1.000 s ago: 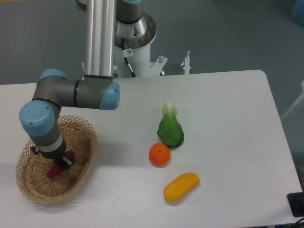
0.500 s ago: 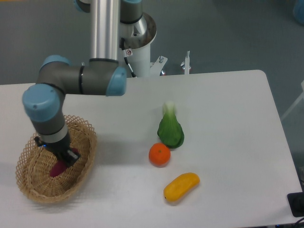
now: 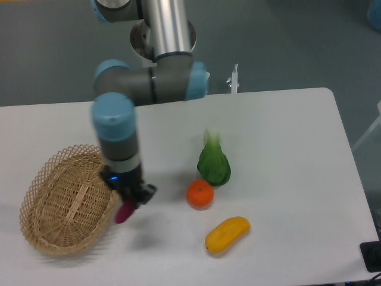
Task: Pick up the sweet potato from the basket
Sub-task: 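Lift the sweet potato out of the basket and carry it past the orange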
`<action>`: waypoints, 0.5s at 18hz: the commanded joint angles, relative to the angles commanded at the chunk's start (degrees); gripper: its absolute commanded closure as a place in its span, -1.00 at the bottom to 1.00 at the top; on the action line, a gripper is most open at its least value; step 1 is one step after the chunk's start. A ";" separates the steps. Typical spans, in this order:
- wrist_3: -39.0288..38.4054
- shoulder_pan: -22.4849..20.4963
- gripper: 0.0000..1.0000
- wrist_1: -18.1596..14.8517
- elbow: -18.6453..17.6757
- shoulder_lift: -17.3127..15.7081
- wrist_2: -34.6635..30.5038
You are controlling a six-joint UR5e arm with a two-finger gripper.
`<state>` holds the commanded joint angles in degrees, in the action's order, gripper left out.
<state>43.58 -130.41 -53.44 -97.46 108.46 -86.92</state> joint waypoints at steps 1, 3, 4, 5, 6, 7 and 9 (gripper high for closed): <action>2.02 -1.93 0.42 -0.17 -0.53 -0.61 0.00; 6.93 -6.06 0.47 -1.57 -0.88 -1.67 0.00; 9.66 -7.91 0.49 -2.45 -0.71 -2.11 0.00; 11.95 -9.50 0.49 -3.33 -0.45 -2.29 0.00; 13.80 -11.16 0.48 -3.77 -0.27 -2.29 0.00; 14.77 -12.75 0.47 -3.87 -0.18 -2.38 0.00; 16.18 -15.74 0.47 -4.04 0.08 -2.82 0.00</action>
<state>59.76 -146.15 -57.48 -97.38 105.65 -86.92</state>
